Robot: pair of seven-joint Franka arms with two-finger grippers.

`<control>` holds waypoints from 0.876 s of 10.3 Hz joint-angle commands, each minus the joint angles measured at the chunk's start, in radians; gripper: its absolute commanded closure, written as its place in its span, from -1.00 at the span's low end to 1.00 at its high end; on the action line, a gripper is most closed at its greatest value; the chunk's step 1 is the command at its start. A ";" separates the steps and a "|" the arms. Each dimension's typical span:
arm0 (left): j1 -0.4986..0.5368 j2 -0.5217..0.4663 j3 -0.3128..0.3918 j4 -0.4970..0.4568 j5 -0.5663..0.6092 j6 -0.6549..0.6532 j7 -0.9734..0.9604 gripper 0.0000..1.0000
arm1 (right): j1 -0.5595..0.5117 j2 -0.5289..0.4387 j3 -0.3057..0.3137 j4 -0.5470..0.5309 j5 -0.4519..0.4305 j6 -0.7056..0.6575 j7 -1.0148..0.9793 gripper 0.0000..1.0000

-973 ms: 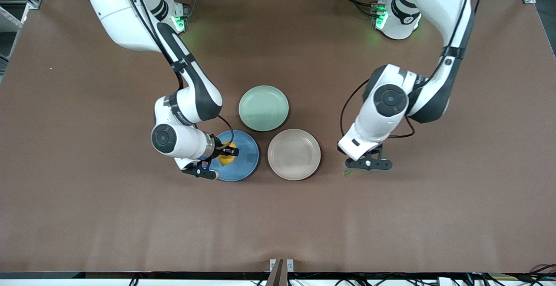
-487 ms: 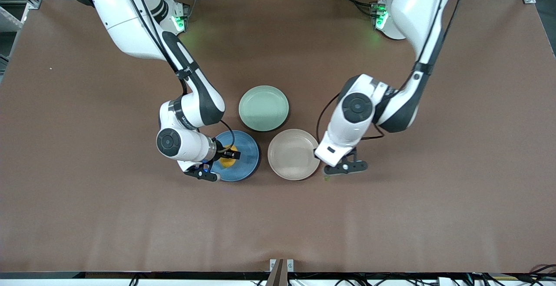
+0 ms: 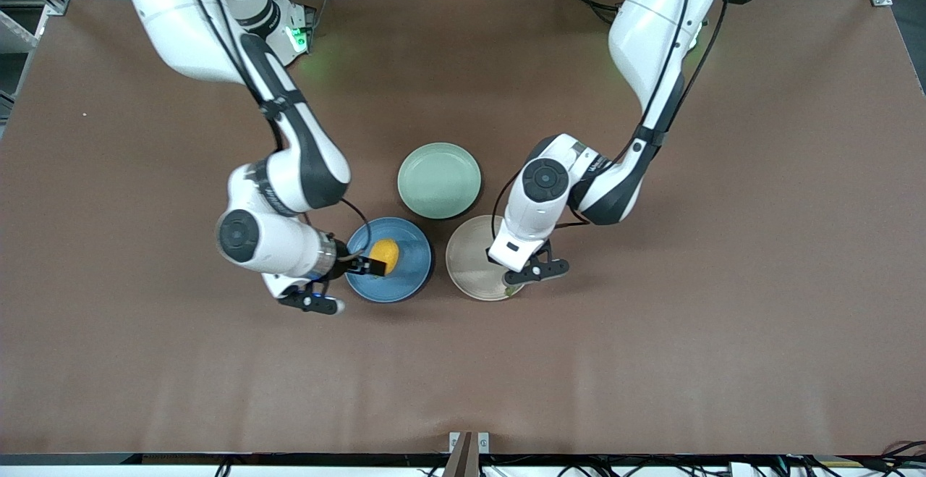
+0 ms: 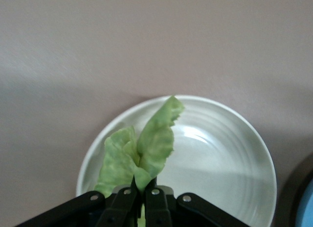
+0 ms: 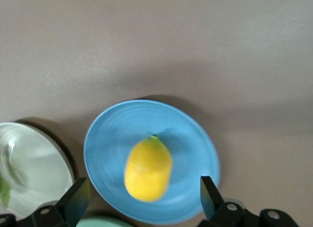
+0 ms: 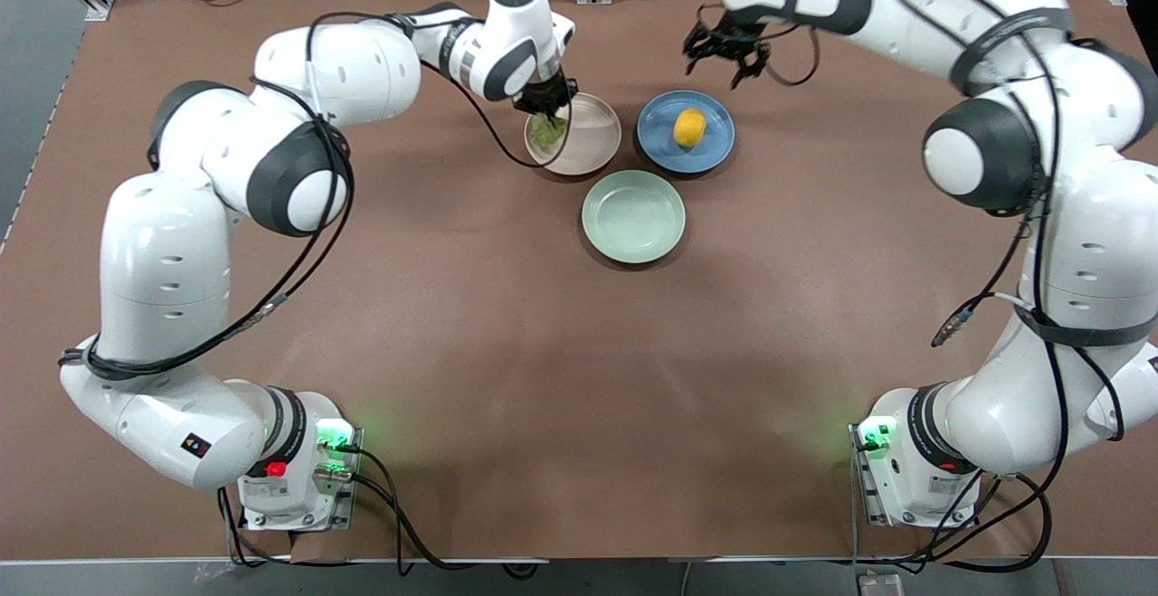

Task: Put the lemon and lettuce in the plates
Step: 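Release the lemon on the blue plate while the left gripper lowers lettuce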

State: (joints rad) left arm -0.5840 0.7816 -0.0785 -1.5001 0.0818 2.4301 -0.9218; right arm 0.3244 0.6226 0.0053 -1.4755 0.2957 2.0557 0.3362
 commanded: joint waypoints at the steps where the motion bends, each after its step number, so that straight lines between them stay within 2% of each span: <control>1: -0.033 0.008 0.011 0.027 -0.008 0.000 -0.023 1.00 | -0.066 -0.102 0.013 -0.020 -0.119 -0.122 -0.058 -1.00; 2: -0.049 -0.002 0.019 0.027 0.002 0.000 -0.013 -0.98 | -0.085 -0.145 0.015 -0.016 -0.172 -0.170 -0.065 -1.00; 5: -0.022 -0.106 0.020 0.041 0.026 -0.009 0.050 -1.00 | -0.174 -0.302 0.013 -0.016 -0.191 -0.339 -0.239 -1.00; 6: 0.027 -0.155 0.014 0.034 0.027 -0.026 0.113 -1.00 | -0.198 -0.345 0.006 -0.014 -0.193 -0.376 -0.312 -1.00; 8: 0.052 -0.258 0.016 0.034 0.019 -0.153 0.165 -1.00 | -0.212 -0.438 -0.045 -0.016 -0.211 -0.429 -0.416 -1.00; 9: 0.073 -0.300 0.017 0.034 0.029 -0.217 0.181 -1.00 | -0.229 -0.475 -0.044 -0.016 -0.243 -0.477 -0.425 -1.00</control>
State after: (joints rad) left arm -0.5238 0.5585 -0.0598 -1.4307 0.0892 2.2827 -0.7621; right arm 0.1119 0.2185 -0.0432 -1.4586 0.0943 1.6176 -0.0588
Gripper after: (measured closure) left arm 0.018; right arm 0.000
